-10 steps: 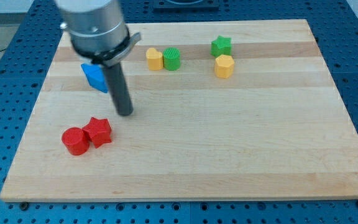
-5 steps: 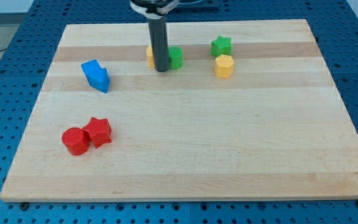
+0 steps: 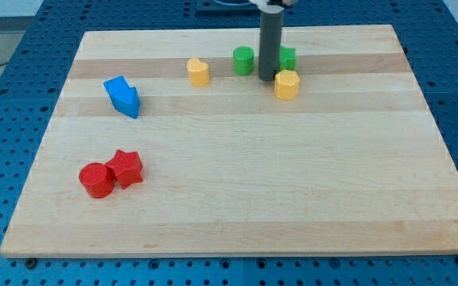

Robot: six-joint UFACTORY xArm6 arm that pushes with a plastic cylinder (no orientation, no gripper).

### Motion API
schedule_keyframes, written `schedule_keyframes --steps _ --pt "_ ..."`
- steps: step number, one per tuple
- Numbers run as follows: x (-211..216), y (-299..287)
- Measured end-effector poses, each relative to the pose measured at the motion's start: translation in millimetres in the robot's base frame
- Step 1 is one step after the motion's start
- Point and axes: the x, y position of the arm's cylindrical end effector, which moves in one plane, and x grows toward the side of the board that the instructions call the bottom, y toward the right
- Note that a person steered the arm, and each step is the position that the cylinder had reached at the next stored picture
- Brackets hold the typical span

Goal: Move the green blocks together at the top center of the board

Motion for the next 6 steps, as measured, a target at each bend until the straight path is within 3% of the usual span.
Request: schedule_keyframes --steps 3,6 --pt "4 111" --pt "-28 32"
